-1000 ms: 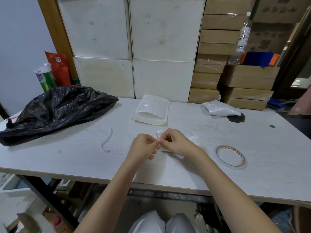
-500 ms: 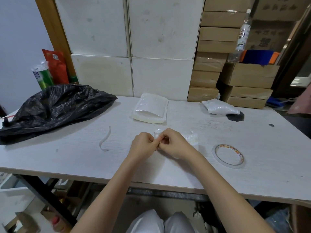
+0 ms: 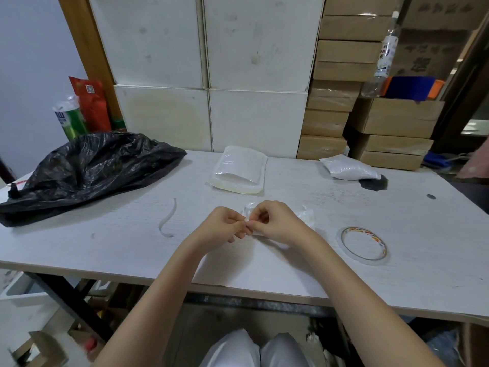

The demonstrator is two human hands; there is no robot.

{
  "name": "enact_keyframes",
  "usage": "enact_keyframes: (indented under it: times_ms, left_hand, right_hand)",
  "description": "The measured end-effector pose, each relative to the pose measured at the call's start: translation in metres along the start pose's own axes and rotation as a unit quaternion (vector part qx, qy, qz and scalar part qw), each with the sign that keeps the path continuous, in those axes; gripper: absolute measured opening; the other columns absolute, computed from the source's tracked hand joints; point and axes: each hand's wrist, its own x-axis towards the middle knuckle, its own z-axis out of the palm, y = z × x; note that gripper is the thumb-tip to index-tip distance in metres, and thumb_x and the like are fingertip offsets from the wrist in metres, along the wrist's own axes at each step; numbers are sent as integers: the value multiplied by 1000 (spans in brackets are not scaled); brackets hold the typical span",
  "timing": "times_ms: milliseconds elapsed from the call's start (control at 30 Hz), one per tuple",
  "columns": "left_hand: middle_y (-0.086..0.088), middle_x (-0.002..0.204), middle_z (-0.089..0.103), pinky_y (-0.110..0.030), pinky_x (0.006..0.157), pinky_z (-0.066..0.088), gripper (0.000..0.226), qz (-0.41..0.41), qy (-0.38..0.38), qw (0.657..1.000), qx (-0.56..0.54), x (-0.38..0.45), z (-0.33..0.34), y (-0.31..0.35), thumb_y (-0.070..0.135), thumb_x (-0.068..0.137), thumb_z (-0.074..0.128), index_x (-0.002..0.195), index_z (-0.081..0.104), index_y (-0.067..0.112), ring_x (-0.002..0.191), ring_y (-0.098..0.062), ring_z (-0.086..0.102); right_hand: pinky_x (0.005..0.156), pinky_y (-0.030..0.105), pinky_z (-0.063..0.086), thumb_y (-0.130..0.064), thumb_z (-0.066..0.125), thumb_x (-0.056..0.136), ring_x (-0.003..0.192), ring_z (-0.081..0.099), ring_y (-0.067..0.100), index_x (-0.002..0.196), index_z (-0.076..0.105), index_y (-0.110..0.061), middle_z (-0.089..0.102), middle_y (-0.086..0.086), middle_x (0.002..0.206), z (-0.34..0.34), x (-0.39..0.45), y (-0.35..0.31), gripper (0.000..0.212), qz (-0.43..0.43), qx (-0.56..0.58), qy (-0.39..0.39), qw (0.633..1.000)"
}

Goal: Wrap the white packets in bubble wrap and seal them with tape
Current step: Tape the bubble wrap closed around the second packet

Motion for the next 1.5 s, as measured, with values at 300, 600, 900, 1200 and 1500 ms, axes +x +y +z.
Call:
enact_keyframes:
  times_ms: [300,600,900,1200,1500]
  left_hand:
    - [-15,85,74,-17,56,43,25,2,48,999,14,4,8,-4,7,87,48,72,68,11,69,-11,61]
    - [1,82,72,-25,63,48,18,-20,94,995,-6,6,10,-8,14,88,50,91,66,6,74,-14,62]
    - [2,82,72,-33,95,44,37,318,195,812,449,13,36,-16,20,72,38,88,70,15,79,-18,70]
    - [7,68,63,-26,74,39,21,307,230,789,480,21,48,-23,24,75,47,69,66,20,62,-19,62]
    - [6,68,60,-27,68,33,28,271,229,788,504,16,54,-17,32,75,39,71,64,20,62,-21,59]
  right_hand:
    - [61,32,44,-15,54,82,59,50,14,66,65,-5,62,5,63,2,4,-8,22,24,-32,-18,999]
    - [64,28,40,-8,59,78,64,49,14,65,58,-5,60,9,75,-14,-4,-3,13,34,48,43,997]
    - [84,26,49,-13,63,80,87,59,16,62,50,-22,59,1,95,-20,-9,11,24,-4,67,64,996]
    - [91,26,42,-8,60,80,100,53,15,62,50,-24,61,-9,92,-49,-36,32,26,15,52,149,987]
    - [70,20,45,1,56,84,77,58,17,61,51,-14,64,-5,89,-81,-66,64,28,87,129,211,965]
